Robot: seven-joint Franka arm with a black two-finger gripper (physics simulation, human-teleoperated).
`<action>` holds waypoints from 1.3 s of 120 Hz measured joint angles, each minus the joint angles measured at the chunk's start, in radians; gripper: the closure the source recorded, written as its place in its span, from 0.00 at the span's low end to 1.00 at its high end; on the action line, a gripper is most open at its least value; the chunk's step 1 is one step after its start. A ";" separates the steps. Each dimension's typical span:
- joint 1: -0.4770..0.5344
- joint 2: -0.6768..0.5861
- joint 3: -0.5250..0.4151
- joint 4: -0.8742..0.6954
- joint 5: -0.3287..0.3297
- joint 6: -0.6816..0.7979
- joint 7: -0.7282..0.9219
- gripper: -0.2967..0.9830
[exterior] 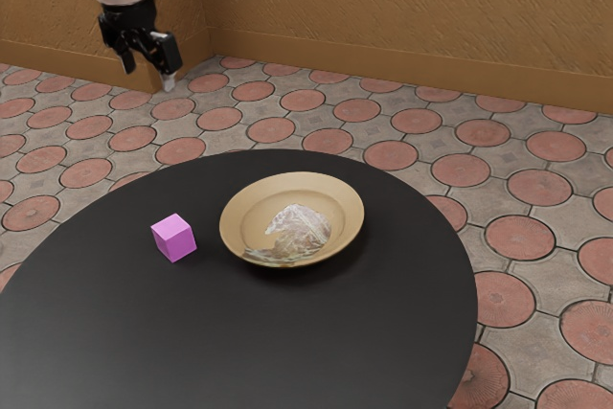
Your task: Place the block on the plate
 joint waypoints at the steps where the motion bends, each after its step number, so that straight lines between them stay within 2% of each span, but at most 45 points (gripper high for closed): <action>1: -0.001 0.000 0.000 0.000 0.000 -0.002 0.000 0.23; 13: -0.006 0.031 0.007 -0.036 -0.008 0.013 0.007 0.23; 37: 0.055 0.128 0.046 -0.215 -0.045 0.179 0.069 0.23; 67: 0.062 0.128 0.048 -0.442 -0.067 0.415 0.164 0.23; 109: 0.069 0.139 0.044 -0.505 -0.071 0.556 0.279 0.23; 156: 0.090 0.223 0.043 -0.498 -0.093 0.618 0.347 0.23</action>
